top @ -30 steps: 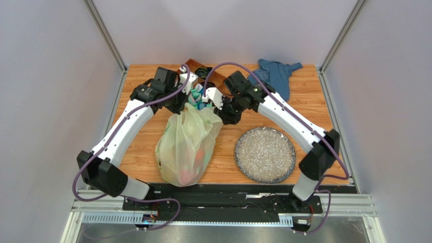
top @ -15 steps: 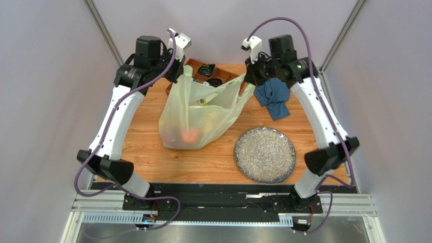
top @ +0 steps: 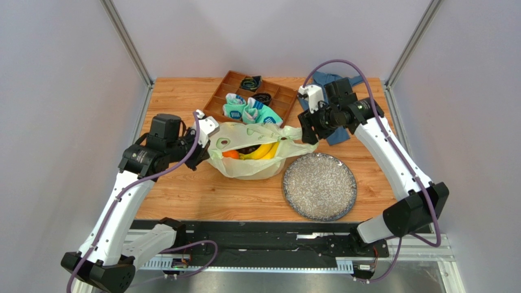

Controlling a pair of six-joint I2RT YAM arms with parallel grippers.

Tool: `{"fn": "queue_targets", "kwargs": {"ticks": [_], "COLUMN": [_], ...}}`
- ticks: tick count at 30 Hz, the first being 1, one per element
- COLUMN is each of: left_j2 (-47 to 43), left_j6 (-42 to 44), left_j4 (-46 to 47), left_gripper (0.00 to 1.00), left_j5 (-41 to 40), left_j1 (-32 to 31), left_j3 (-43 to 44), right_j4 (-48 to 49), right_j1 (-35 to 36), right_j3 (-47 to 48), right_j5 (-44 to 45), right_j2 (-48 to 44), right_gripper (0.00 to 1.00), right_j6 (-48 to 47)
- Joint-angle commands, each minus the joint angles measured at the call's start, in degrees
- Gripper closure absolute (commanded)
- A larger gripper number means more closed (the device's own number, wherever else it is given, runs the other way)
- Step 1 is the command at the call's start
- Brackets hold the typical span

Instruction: Take the fake fruits out of the plastic bag

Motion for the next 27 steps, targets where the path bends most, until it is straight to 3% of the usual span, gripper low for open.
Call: {"fn": "queue_targets", "kwargs": {"ticks": [1, 4, 6, 7, 8, 10, 15, 18, 22, 27], "left_j2": [-1.6, -2.4, -2.7, -2.7, -2.6, -2.1, -1.7, -0.1, 3.5, 7.0], "left_j6": [-4.1, -7.5, -10.6, -12.7, -13.9, -17.9, -26.7, -31.6, -37.3, -37.4], "left_j4": [0.7, 1.4, 2.4, 2.7, 2.8, 2.0, -1.6, -2.4, -1.0, -1.9], "left_gripper": [0.98, 0.91, 0.88, 0.63, 0.49, 0.31, 0.18, 0.17, 0.15, 0.15], "left_j5": [1.2, 1.4, 1.7, 1.7, 1.4, 1.5, 2.3, 1.6, -1.5, -9.1], "left_j1": [0.2, 0.2, 0.2, 0.3, 0.5, 1.2, 1.6, 1.7, 2.9, 4.4], "left_j3": [-0.2, 0.5, 0.7, 0.9, 1.3, 2.8, 4.9, 5.8, 4.1, 3.9], "right_j4": [-2.0, -3.6, -0.9, 0.2, 1.2, 2.8, 2.4, 4.0, 6.9, 8.8], "right_j1": [0.2, 3.2, 6.8, 11.3, 13.4, 18.7, 26.1, 31.2, 33.1, 32.0], "right_j3": [18.4, 27.9, 29.2, 28.0, 26.8, 24.1, 12.0, 9.6, 10.8, 11.1], "right_j5": [-0.8, -4.7, -4.2, -2.7, -2.3, -2.1, -4.7, -3.9, -1.0, 5.9], "right_j2": [0.7, 0.2, -1.0, -2.6, -3.2, -4.0, -2.7, -0.7, 5.4, 13.6], "right_gripper": [0.35, 0.26, 0.2, 0.18, 0.16, 0.17, 0.35, 0.37, 0.41, 0.54], "right_j6": [-4.3, -6.4, -7.5, -8.1, -9.3, -10.0, -11.4, -12.9, -11.8, -13.3]}}
